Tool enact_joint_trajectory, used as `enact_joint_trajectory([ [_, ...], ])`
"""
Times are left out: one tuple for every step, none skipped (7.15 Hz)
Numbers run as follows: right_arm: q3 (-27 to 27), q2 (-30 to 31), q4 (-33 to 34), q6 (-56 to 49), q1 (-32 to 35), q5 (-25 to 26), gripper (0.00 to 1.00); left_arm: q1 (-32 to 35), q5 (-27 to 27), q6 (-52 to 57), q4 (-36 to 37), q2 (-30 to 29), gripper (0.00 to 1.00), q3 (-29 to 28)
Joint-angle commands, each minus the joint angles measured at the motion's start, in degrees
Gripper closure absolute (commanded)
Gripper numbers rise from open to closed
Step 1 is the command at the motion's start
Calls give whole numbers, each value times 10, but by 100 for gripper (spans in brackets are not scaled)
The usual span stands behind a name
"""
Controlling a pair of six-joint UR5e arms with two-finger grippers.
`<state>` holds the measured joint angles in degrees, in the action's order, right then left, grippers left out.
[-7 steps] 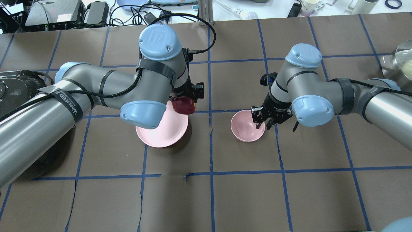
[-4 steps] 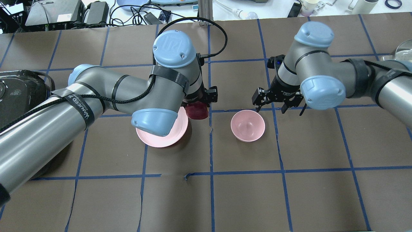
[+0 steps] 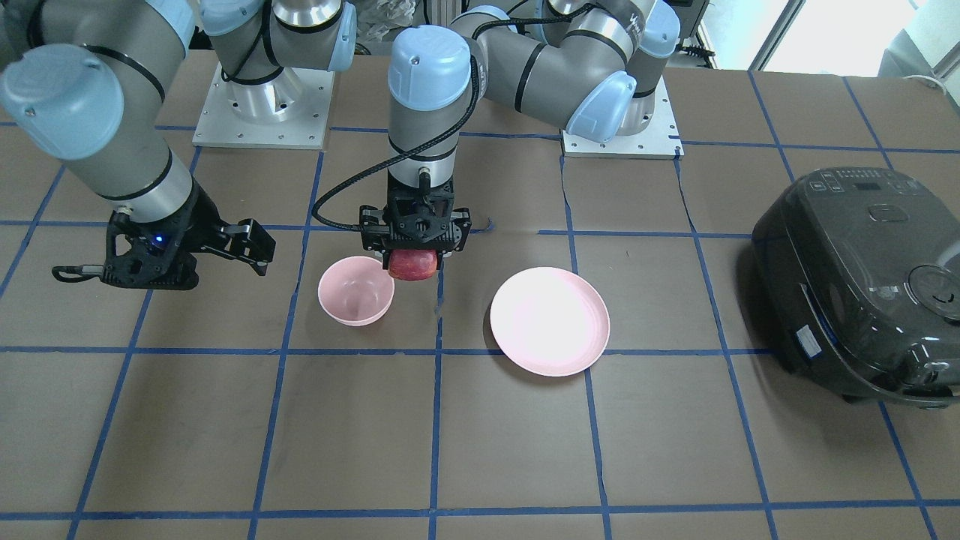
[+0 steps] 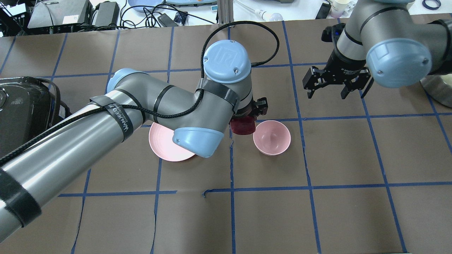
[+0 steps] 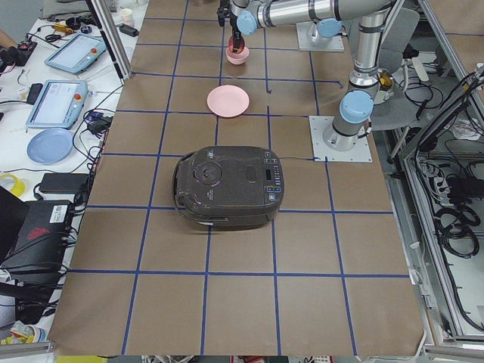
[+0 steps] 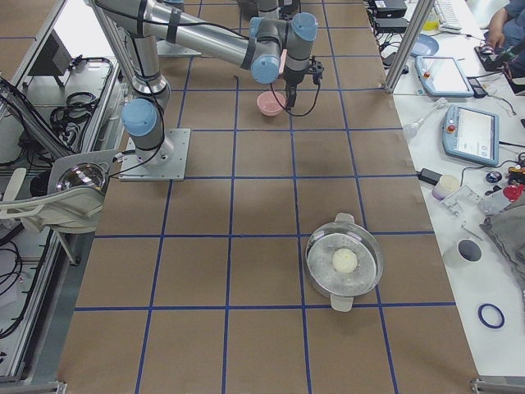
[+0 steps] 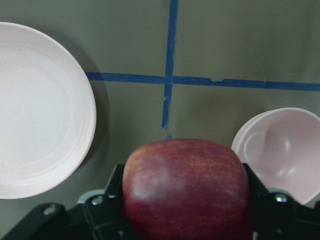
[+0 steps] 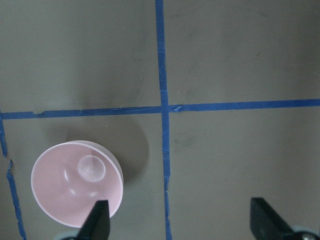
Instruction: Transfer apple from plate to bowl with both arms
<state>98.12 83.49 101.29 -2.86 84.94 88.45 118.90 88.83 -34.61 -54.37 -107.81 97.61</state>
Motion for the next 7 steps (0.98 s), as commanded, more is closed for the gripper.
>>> enact_joint_trajectory([
  [-16,4,-10,-31,-47,13,0,29,1,-39,2,-54,89,-47],
  [-19,4,-10,-31,-74,21,0,43,1,-60,24,-77,89,-65],
  [-14,4,-14,-29,-83,23,0,63,6,-87,35,-97,88,-76],
  [-13,4,-20,-22,-83,23,0,72,12,-86,34,-112,87,-74],
  [-13,3,-18,-22,-87,26,0,73,21,-79,34,-119,86,-71],
  [-13,4,-21,-22,-89,26,0,72,31,-66,34,-125,86,-72],
  [-13,4,-21,-22,-89,26,0,73,33,-68,34,-128,82,-71],
])
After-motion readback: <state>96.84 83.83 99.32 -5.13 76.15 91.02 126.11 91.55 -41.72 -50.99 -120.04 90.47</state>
